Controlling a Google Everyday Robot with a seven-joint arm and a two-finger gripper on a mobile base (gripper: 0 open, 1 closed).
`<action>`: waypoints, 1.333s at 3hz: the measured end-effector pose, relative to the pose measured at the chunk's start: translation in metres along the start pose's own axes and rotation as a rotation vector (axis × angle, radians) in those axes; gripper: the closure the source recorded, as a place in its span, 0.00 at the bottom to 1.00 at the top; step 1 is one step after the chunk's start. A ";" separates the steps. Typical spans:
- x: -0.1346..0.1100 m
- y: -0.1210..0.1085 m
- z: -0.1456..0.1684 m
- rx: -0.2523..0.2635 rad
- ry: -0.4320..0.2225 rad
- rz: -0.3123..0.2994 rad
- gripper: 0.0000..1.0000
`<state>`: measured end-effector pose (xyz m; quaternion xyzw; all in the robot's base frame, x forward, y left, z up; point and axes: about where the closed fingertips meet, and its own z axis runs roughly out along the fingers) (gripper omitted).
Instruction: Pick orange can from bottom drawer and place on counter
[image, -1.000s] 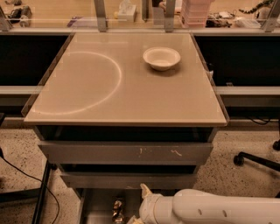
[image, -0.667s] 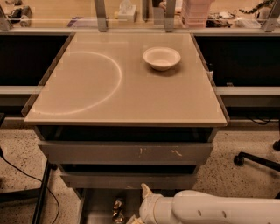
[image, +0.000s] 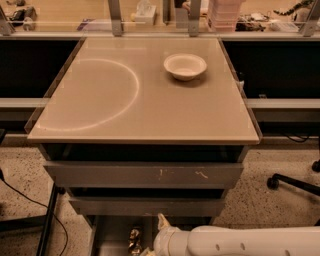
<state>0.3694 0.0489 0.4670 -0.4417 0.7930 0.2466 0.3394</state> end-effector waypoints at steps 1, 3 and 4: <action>0.043 0.003 0.051 -0.010 0.018 0.065 0.00; 0.045 0.007 0.053 -0.007 0.002 0.076 0.00; 0.060 -0.008 0.078 -0.009 0.003 0.072 0.00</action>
Offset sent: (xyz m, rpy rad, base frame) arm -0.0007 0.0204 -0.1033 0.0120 0.1008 -0.0487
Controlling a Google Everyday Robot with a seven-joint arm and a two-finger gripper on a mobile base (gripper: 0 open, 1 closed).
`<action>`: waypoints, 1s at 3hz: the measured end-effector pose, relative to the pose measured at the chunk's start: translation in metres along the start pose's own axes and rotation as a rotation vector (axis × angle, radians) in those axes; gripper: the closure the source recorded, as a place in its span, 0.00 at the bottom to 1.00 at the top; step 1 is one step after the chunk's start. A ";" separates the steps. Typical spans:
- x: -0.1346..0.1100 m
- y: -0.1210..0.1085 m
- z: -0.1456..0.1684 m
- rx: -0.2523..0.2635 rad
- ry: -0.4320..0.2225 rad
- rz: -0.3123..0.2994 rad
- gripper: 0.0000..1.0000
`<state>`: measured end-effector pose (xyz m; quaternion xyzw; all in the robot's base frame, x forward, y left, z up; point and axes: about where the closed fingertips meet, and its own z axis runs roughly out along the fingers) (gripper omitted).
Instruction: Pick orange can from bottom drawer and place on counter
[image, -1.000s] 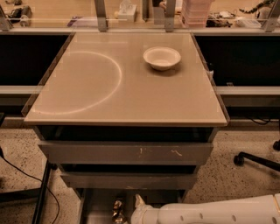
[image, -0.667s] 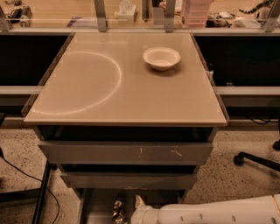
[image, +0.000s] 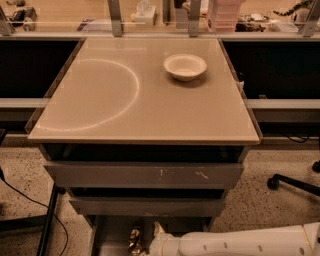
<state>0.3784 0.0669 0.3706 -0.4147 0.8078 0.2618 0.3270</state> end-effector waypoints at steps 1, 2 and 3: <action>0.024 -0.021 0.039 -0.013 -0.014 -0.017 0.00; 0.048 -0.038 0.070 -0.013 -0.013 -0.032 0.00; 0.050 -0.041 0.074 -0.009 -0.016 -0.024 0.00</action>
Offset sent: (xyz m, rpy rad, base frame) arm 0.0489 0.0033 -0.1370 -0.0028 -0.0357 0.0372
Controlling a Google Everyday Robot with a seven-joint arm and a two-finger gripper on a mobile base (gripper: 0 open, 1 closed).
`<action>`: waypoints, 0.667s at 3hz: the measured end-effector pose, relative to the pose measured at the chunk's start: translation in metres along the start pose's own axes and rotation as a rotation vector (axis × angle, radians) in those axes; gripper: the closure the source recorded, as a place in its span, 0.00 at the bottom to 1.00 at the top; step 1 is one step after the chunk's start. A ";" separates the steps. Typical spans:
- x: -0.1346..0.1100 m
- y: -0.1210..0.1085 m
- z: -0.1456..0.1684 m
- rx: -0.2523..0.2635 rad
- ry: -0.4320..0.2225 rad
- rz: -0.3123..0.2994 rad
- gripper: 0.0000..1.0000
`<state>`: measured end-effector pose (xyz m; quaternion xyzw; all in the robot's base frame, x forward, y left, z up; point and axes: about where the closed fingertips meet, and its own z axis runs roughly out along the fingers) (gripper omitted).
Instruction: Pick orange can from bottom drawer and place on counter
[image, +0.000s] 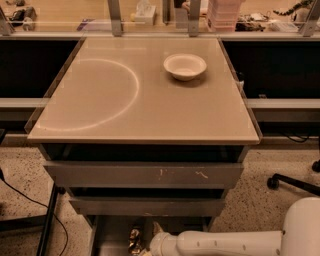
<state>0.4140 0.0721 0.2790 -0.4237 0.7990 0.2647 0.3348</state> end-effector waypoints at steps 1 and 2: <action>0.004 0.003 -0.001 0.029 0.005 0.009 0.00; 0.014 0.000 0.018 0.045 0.010 0.001 0.00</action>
Offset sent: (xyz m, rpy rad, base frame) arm 0.0106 0.0144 -0.0516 -0.0410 -0.0309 -0.0555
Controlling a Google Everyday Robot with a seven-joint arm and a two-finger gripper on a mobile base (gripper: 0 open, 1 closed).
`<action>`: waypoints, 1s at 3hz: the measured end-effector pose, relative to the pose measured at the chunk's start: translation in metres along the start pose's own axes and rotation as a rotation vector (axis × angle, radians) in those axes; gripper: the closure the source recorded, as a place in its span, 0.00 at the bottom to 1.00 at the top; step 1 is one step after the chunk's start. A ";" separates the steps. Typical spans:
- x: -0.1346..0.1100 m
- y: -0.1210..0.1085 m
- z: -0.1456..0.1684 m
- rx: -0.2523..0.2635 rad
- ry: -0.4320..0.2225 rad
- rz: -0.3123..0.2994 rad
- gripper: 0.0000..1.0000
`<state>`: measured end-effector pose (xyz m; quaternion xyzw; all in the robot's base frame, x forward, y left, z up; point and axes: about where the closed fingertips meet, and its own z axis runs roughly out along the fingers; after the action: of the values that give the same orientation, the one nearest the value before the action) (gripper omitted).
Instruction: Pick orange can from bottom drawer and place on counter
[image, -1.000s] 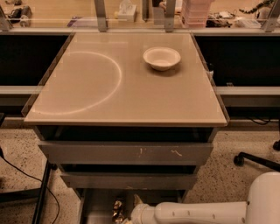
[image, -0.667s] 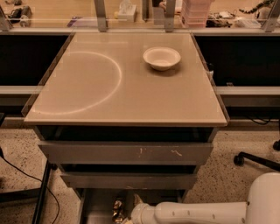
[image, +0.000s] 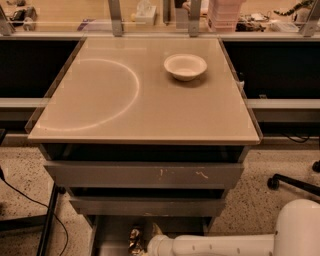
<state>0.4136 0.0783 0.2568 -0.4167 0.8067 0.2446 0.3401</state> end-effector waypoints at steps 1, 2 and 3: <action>0.008 -0.002 0.025 0.006 0.005 -0.021 0.00; 0.014 -0.010 0.068 -0.005 0.038 -0.057 0.00; 0.017 -0.009 0.075 -0.009 0.042 -0.049 0.00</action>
Offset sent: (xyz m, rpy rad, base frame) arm 0.0292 0.0364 -0.0588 -0.0540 -0.0324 0.0534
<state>0.4400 0.1154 0.1943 -0.4428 0.8021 0.2310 0.3274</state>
